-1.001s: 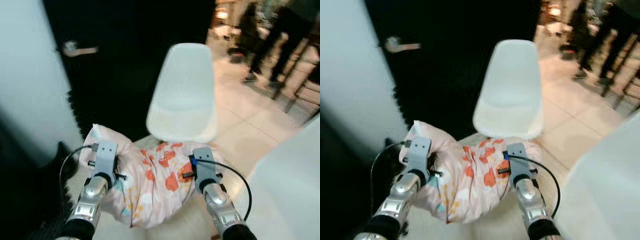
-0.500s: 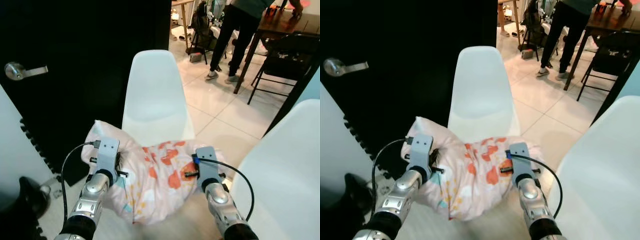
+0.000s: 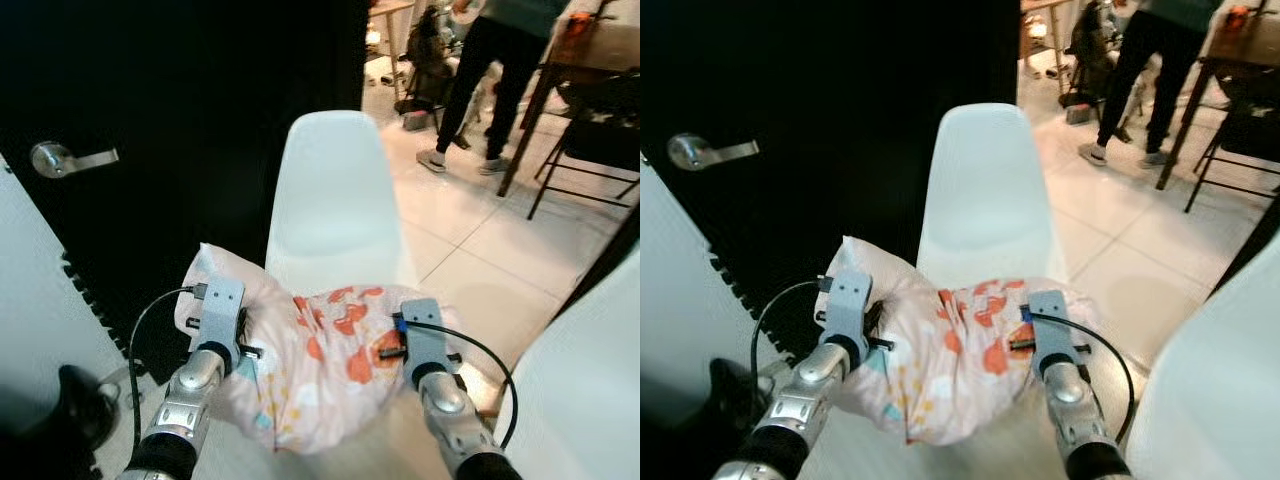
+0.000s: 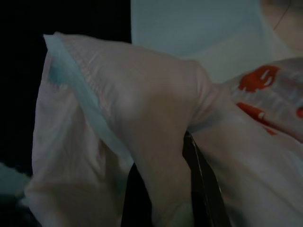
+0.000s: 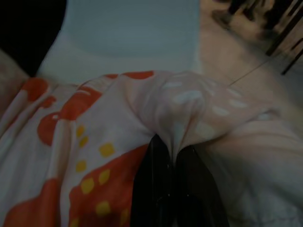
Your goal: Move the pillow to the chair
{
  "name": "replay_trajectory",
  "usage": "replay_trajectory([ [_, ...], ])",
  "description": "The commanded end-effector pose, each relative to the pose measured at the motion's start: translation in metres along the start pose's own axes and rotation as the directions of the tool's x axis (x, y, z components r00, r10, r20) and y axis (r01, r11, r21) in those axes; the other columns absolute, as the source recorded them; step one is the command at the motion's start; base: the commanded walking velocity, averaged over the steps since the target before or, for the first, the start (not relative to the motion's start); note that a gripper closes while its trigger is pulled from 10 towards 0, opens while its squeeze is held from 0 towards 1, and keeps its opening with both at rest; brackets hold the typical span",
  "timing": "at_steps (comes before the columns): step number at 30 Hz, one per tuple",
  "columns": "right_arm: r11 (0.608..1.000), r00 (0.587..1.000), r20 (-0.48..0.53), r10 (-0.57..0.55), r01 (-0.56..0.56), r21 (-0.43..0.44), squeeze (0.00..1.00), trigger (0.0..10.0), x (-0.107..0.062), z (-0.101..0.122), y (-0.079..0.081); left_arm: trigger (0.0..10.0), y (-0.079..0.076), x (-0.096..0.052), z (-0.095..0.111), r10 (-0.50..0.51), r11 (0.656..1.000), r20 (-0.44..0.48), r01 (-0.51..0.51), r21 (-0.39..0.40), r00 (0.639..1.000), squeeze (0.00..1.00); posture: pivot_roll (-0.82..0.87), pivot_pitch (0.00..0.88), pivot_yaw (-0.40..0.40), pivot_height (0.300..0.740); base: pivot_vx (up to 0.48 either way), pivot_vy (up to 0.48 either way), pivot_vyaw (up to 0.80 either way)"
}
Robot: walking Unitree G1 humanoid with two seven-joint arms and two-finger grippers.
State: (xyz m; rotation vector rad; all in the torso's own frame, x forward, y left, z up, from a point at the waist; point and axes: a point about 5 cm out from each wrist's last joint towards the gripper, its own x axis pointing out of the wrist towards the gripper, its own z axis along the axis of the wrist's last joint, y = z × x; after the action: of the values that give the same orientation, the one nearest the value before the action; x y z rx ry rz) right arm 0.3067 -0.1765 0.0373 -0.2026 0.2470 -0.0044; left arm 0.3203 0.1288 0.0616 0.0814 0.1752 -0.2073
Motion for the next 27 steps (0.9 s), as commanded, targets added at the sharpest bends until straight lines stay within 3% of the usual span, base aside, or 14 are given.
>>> replay_trajectory([
  [1, 1.0, 0.995, 0.1, 0.013, -0.015, 0.024, 0.0, 10.0, 0.0054, 0.0223, 0.0077, 10.0, 0.0032, 0.0014, 0.0078, -0.001, 1.0, 0.036, 0.0, 0.018, 0.999, 0.0, -0.02, 0.034, 0.019, 0.74, 0.352, 0.0, 0.0],
  [12, 0.999, 0.993, 0.116, 0.005, -0.011, 0.046, 0.0, 10.0, 0.0086, 0.0285, 0.0054, 10.0, 0.0035, 0.0035, 0.013, -0.001, 1.0, 0.053, 0.0, 0.016, 0.999, 0.0, -0.01, 0.033, 0.017, 0.74, 0.352, 0.0, 0.0],
  [19, 0.998, 0.993, 0.117, 0.018, -0.024, 0.054, 0.0, 10.0, 0.0075, 0.0272, 0.0077, 10.0, 0.0044, 0.0032, 0.0135, 0.001, 1.0, 0.056, -0.002, 0.016, 0.998, 0.0, -0.01, 0.033, 0.015, 0.74, 0.351, 0.0, -0.73],
  [27, 0.999, 0.992, 0.12, 0.027, -0.031, 0.03, 0.0, 10.0, 0.009, 0.0289, 0.0086, 10.0, 0.0046, 0.0038, 0.0132, 0.003, 1.0, 0.056, -0.004, 0.016, 0.998, 0.0, -0.01, 0.024, 0.009, 0.74, 0.352, 0.0, 0.0],
])
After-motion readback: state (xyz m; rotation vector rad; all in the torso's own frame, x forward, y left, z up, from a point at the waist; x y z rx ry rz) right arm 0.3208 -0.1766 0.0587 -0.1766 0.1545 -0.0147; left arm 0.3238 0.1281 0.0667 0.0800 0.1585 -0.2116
